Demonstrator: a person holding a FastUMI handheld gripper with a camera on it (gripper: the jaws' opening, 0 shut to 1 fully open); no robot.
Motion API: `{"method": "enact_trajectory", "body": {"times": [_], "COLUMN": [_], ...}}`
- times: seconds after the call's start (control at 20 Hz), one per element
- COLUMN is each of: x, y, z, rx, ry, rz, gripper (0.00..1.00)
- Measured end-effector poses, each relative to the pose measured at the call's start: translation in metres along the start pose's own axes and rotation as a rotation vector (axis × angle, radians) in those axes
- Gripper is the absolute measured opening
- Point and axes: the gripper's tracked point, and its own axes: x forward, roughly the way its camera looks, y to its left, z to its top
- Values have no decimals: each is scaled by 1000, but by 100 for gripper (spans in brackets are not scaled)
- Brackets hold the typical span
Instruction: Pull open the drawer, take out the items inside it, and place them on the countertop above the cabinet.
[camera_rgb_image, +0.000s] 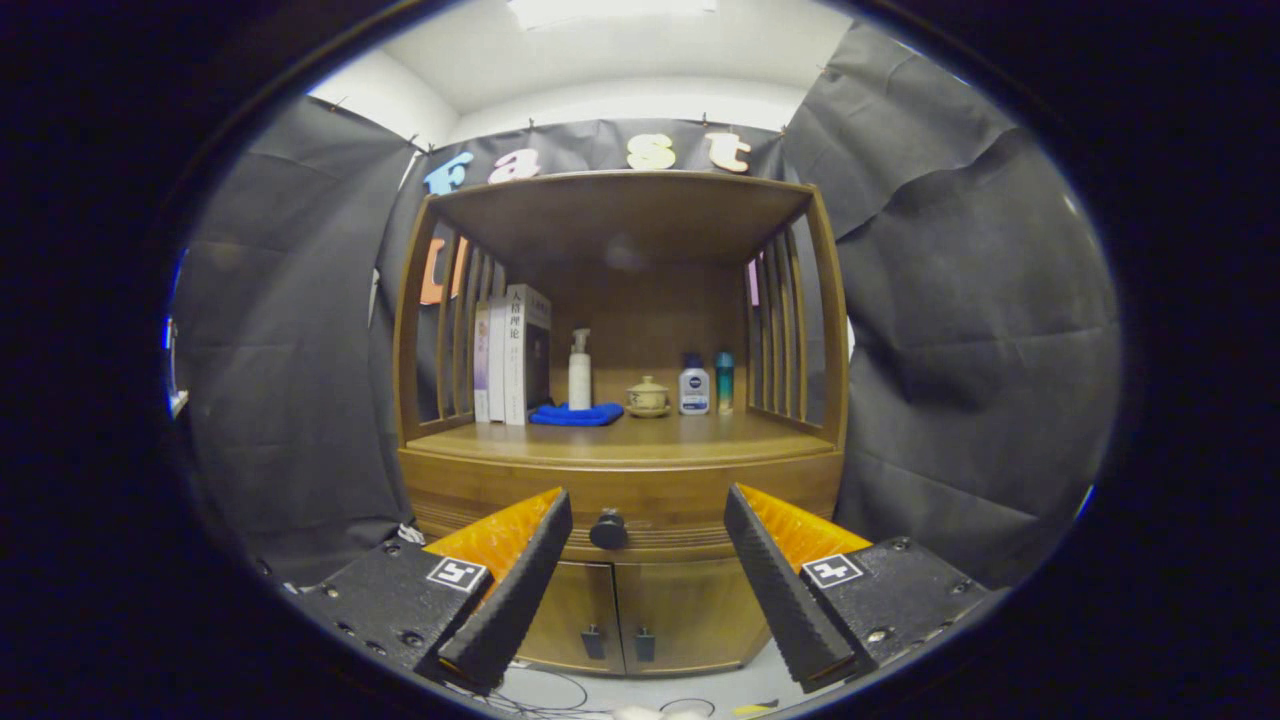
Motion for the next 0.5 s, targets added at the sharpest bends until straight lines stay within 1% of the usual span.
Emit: {"method": "enact_trajectory", "body": {"times": [0.3, 0.5], "x": [0, 5], "y": [-3, -3], "z": [1, -7], "rx": [-1, -4], "ry": [-3, 5], "rz": [-6, -5], "gripper": [100, 100]}}
